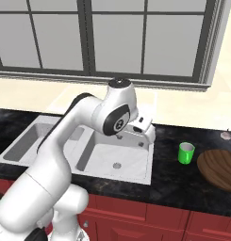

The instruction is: Pick the mug and place it in the sink. Pick the bowl and place it in the open cabinet and then close the cabinet.

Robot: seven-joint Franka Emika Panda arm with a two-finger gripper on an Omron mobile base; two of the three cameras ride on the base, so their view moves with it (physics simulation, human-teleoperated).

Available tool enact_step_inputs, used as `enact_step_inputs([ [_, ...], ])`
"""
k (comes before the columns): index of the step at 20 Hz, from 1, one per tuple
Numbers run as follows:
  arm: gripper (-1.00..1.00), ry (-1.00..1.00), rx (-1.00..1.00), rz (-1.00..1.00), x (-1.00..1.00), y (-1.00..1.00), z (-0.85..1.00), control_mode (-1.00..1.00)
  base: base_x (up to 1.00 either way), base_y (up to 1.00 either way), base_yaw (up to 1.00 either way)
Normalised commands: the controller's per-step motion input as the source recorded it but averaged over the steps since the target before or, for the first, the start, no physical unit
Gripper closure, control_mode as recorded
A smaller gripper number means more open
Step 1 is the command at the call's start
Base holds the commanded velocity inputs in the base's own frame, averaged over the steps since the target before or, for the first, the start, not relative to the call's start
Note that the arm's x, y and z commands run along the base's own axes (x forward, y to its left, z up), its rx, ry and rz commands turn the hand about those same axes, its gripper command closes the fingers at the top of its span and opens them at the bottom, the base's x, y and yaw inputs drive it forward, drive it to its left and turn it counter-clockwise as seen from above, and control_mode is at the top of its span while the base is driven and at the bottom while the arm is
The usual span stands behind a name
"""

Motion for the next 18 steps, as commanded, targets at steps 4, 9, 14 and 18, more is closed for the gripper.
enact_step_inputs([
  [4,-1.00,0.05,0.00,-0.02,0.00,-0.36,-0.27,-1.00,0.00,0.00,0.00],
  [9,-1.00,0.03,0.00,0.00,0.00,-0.37,-0.20,-1.00,0.00,0.00,0.00],
  [14,-1.00,0.05,0.03,0.00,0.07,-0.40,-0.06,-1.00,0.00,0.00,0.00],
  [18,-1.00,0.05,0.01,0.00,0.13,-0.38,-0.13,-1.00,0.00,0.00,0.00],
])
